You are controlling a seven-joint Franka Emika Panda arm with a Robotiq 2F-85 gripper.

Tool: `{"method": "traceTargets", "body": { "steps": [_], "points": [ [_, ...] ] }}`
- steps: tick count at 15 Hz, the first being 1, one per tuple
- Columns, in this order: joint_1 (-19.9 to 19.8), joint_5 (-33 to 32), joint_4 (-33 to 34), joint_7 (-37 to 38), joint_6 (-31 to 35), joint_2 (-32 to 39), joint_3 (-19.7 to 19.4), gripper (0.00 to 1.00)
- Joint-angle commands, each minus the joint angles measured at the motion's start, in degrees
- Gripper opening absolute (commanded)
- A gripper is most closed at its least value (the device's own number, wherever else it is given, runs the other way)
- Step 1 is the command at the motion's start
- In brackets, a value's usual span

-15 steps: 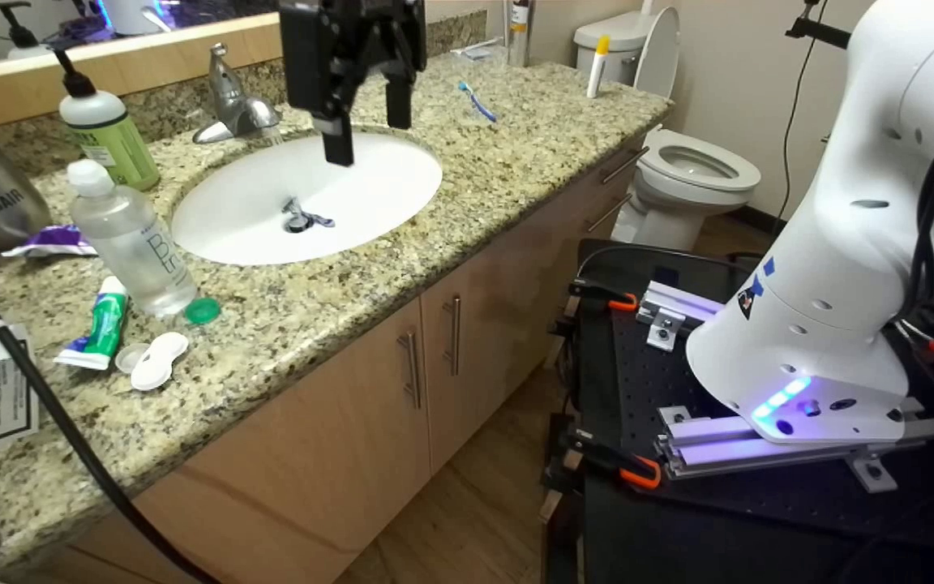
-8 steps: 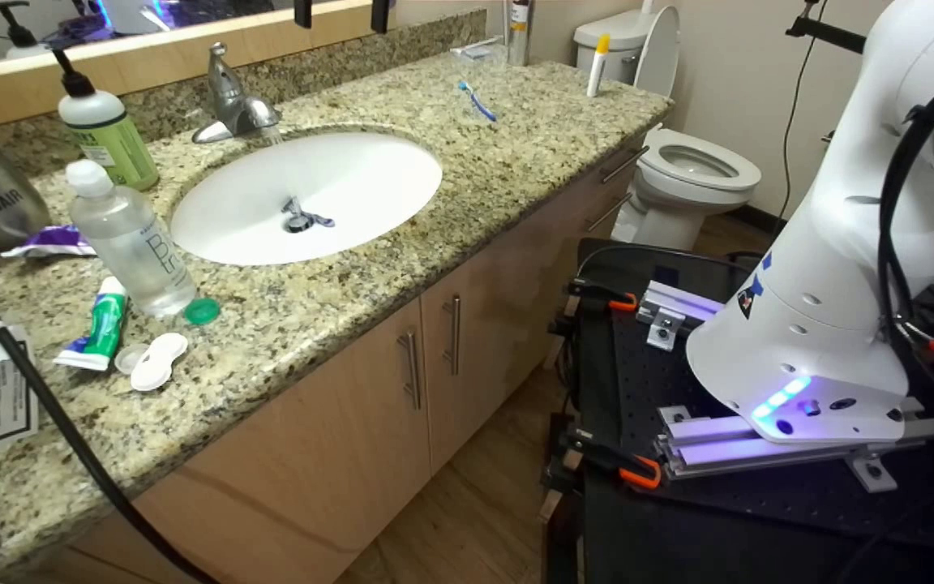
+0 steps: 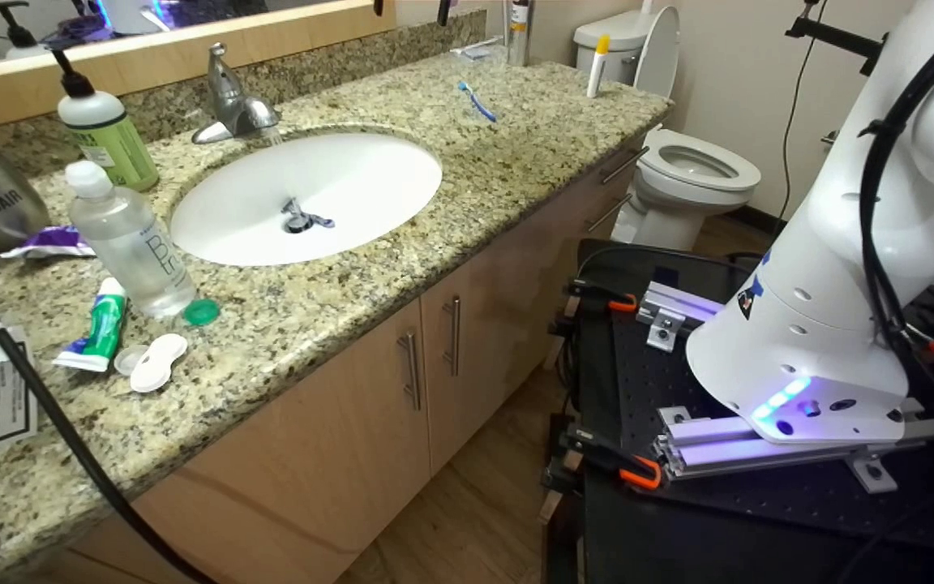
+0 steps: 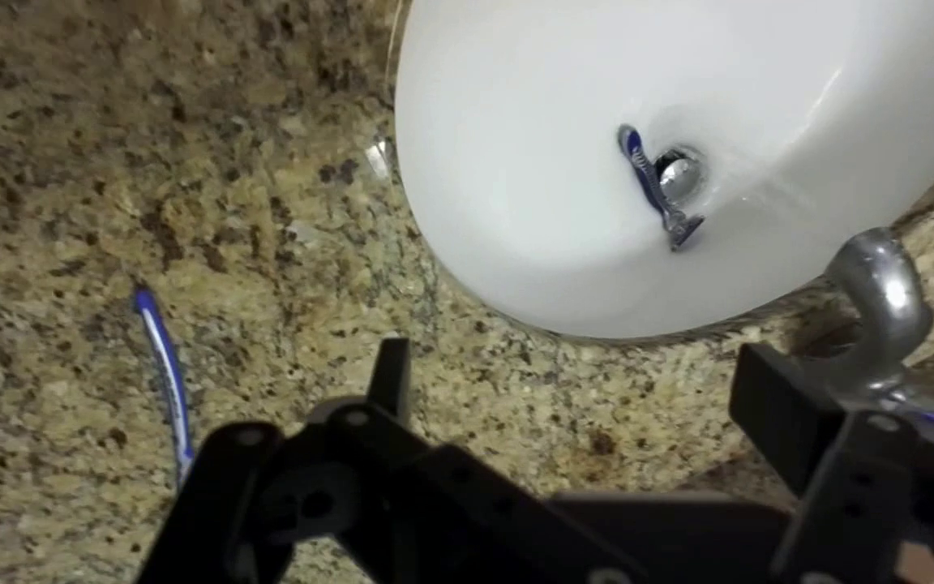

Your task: Wet the toothbrush under the tap then place it back on the counter

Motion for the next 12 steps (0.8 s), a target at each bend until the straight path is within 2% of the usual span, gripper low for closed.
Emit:
{"method": "traceTargets", "body": {
  "steps": [1,4,6,9,12],
  "points": [
    [-0.57,-0.02,0.4,0.22,-0.38,0.49,0.32,1.0],
    [-0.45,-0.02,0.41,0.22,-0.35,0.33,0.44,1.0],
    [-0.81,-4.91,0.41,-0.31,0.82,1.59,-0.15,1.0],
    [-3.0,-10.01,4.79,-2.79,-2.08,6.3,-2.55,1.0],
    [-6.0,-8.44,10.36,-7.74,-6.05,12.78,-4.34,1.0]
  ]
}}
